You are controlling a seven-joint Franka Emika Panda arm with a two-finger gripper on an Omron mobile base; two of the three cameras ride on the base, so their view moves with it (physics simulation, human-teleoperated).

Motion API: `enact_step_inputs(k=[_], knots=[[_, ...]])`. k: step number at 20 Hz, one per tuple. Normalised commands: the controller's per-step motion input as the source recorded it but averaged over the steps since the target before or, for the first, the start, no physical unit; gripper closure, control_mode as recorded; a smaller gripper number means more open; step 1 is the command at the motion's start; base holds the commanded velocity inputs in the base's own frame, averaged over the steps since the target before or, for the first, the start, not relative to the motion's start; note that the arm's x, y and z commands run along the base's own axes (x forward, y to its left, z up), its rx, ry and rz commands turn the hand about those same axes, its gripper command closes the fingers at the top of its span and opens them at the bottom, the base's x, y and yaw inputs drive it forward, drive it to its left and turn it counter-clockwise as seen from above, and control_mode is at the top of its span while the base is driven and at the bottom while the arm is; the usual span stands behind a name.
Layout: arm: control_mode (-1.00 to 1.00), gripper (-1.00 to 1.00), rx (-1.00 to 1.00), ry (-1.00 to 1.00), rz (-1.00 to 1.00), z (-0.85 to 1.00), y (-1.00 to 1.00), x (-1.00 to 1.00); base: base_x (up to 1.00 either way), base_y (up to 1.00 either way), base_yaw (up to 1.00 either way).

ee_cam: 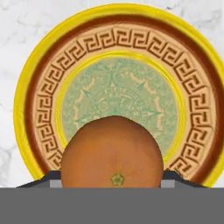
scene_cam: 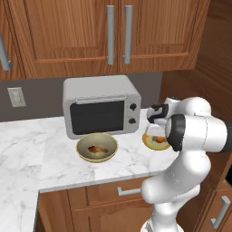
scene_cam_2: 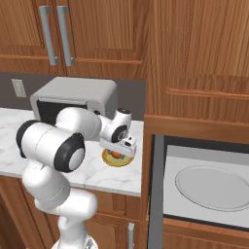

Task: Remove the tangerine from the bowl and place it on the small plate. Then place the bowl with only the chicken drumstick in the microwave, close the door, and press the start button to microwave the chicken drumstick.

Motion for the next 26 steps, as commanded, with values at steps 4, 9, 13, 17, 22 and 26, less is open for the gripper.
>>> enact_step_inputs(k=[4, 9, 13, 17, 22, 26], knots=[[-1.00, 1.00, 0.00, 0.00, 0.00, -0.40, 0.00, 0.32, 0.00, 0.00, 0.00], [-1.00, -1.00, 0.00, 0.00, 0.00, -0.41, 0.00, 0.23, 0.00, 0.00, 0.00], [-1.00, -1.00, 0.00, 0.00, 0.00, -0.16, 0.04, 0.12, 0.00, 0.00, 0.00], [-1.00, -1.00, 0.00, 0.00, 0.00, 0.06, 0.10, 0.00, 0.00, 0.00, 0.00], [-1.00, -1.00, -0.03, -0.01, -0.03, 0.44, 0.36, 0.00, 0.00, 0.00, 0.00], [-1.00, -1.00, -0.03, -0.11, -0.03, 0.68, 0.23, -0.08, 0.00, 0.00, 0.00]])
